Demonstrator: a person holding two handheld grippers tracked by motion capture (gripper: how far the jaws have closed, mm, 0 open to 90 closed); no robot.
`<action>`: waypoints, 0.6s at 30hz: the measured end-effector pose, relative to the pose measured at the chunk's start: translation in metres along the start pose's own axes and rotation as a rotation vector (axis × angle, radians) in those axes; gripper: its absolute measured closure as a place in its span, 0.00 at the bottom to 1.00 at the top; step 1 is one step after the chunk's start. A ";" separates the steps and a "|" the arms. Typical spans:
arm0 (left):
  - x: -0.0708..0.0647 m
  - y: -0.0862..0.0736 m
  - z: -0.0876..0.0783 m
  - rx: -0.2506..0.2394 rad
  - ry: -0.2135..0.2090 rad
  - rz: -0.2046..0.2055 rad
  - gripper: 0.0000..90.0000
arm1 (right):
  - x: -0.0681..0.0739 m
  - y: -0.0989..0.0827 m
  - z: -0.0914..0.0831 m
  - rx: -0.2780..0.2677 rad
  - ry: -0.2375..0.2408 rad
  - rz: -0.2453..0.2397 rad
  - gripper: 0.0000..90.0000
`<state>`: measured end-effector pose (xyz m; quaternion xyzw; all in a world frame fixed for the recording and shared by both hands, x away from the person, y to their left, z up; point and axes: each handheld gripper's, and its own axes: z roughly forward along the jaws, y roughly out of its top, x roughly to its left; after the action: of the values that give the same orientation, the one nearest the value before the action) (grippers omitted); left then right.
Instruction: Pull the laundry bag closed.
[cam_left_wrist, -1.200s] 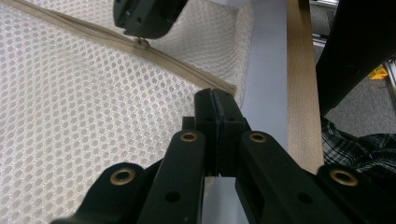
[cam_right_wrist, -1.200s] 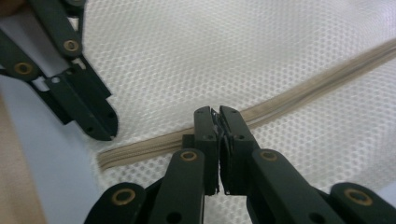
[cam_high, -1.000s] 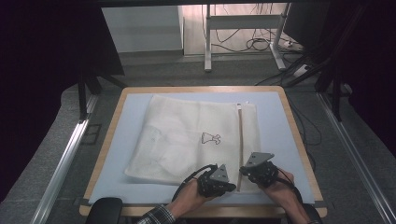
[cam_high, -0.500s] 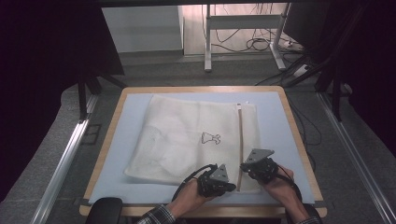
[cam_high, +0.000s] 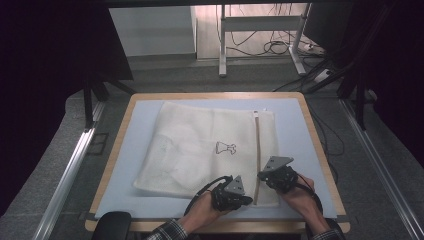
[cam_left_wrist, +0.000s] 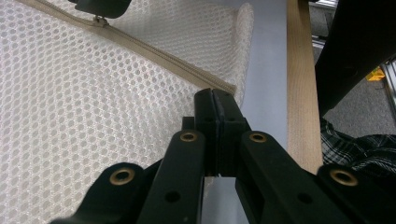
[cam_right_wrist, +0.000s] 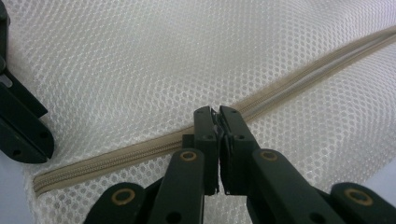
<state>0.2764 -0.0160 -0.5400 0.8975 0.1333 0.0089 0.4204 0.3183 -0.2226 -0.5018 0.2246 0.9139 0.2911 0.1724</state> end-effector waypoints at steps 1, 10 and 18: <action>0.000 0.000 0.000 0.000 0.000 0.000 1.00 | 0.000 0.000 0.000 0.000 0.003 0.002 0.96; -0.001 0.000 0.001 -0.008 -0.002 -0.011 1.00 | -0.003 0.002 0.002 0.003 -0.020 -0.003 0.96; -0.001 0.000 0.001 -0.013 -0.004 -0.016 1.00 | -0.008 0.003 0.004 0.005 -0.035 -0.008 0.96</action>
<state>0.2756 -0.0167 -0.5406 0.8938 0.1395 0.0049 0.4263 0.3272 -0.2229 -0.5015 0.2262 0.9124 0.2841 0.1889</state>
